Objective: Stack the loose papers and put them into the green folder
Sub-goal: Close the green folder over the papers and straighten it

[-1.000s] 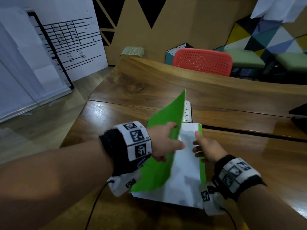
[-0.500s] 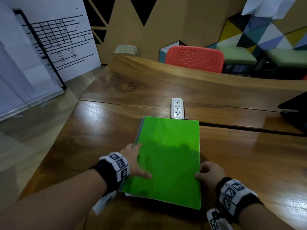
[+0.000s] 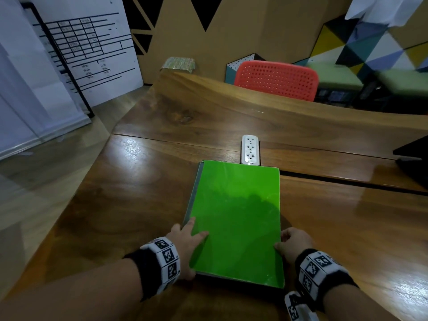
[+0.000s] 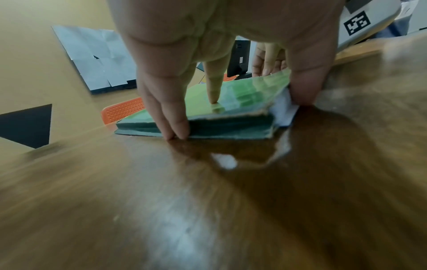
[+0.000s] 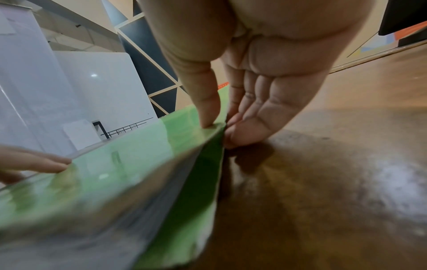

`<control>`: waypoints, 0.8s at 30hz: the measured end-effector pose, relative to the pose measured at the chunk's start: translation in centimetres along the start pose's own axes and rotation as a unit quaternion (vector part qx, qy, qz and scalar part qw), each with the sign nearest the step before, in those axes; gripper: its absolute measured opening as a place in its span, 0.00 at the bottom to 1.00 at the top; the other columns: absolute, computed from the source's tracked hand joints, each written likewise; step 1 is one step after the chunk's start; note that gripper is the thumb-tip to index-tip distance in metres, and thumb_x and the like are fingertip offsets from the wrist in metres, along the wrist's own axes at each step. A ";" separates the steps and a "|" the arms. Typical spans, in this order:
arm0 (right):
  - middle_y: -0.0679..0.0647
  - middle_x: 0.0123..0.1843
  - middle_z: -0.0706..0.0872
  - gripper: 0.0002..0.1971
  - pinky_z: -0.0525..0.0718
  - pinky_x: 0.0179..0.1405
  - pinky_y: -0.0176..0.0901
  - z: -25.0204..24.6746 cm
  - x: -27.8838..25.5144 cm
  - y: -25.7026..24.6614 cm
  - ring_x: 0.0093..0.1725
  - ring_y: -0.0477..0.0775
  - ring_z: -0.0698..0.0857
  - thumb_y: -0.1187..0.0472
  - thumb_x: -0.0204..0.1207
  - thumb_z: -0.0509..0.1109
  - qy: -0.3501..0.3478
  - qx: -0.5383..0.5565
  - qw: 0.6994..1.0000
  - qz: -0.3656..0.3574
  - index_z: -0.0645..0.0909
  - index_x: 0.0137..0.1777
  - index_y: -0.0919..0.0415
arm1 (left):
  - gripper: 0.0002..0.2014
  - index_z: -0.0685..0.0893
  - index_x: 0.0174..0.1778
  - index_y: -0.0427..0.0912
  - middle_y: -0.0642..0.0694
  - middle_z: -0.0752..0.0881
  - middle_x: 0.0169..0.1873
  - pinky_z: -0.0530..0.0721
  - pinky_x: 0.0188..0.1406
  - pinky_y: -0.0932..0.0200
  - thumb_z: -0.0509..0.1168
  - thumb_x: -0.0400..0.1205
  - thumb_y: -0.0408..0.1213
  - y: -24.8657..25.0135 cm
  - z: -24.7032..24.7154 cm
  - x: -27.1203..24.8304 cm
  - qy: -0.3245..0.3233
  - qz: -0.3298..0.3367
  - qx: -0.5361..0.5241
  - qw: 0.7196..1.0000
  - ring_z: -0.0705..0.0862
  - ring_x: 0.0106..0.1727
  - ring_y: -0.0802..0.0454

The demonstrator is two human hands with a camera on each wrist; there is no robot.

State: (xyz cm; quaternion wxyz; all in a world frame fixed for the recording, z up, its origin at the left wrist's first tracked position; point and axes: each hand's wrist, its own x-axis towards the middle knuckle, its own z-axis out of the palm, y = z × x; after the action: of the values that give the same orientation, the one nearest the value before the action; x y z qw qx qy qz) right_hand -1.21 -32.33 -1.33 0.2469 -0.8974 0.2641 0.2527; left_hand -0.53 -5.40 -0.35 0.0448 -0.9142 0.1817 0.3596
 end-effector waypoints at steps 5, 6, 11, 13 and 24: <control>0.52 0.53 0.85 0.15 0.85 0.50 0.41 0.2 0.0 0.2 0.51 0.51 0.84 0.58 0.73 0.72 0.001 0.022 1.000 0.003 0.81 0.60 0.58 | 0.46 0.46 0.79 0.62 0.47 0.41 0.83 0.68 0.75 0.38 0.70 0.72 0.51 0.4 0.1 -0.2 0.006 0.006 -0.006 1.000 0.53 0.81 0.35; 0.53 0.54 0.86 0.16 0.85 0.49 0.40 0.3 0.0 0.2 0.50 0.51 0.84 0.59 0.73 0.72 0.002 0.023 1.000 0.002 0.81 0.60 0.59 | 0.46 0.46 0.79 0.62 0.47 0.41 0.83 0.69 0.75 0.38 0.70 0.72 0.51 0.4 0.1 -0.3 0.006 0.004 -0.008 1.000 0.53 0.81 0.35; 0.55 0.58 0.86 0.16 0.85 0.49 0.41 0.5 -0.4 0.2 0.50 0.51 0.84 0.60 0.75 0.71 -0.001 0.036 0.999 -0.002 0.81 0.62 0.60 | 0.47 0.47 0.79 0.64 0.50 0.42 0.83 0.67 0.75 0.37 0.72 0.71 0.51 0.2 0.5 -0.5 0.004 -0.002 -0.022 1.000 0.52 0.81 0.36; 0.56 0.58 0.87 0.15 0.86 0.55 0.45 0.8 -0.6 -0.1 0.53 0.53 0.85 0.62 0.75 0.71 -0.005 0.043 0.999 -0.006 0.82 0.62 0.60 | 0.47 0.48 0.78 0.64 0.50 0.43 0.83 0.67 0.76 0.38 0.72 0.70 0.51 -0.2 0.7 -0.9 0.003 -0.006 -0.031 0.999 0.52 0.81 0.37; 0.54 0.59 0.85 0.20 0.84 0.55 0.42 3.2 -1.2 -5.6 0.55 0.53 0.84 0.67 0.73 0.71 -0.009 0.058 0.996 -0.065 0.77 0.66 0.56 | 0.50 0.51 0.78 0.65 0.52 0.46 0.82 0.71 0.74 0.43 0.76 0.66 0.48 -5.8 0.9 -1.9 0.052 -0.072 -0.076 0.993 0.58 0.79 0.43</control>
State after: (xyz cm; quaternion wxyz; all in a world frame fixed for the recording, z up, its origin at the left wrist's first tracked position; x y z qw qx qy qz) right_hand 0.23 -25.96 -1.29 0.3168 -0.8947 0.2168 0.2285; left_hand -0.25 0.76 -0.02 -0.0083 -0.9430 0.0901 0.3203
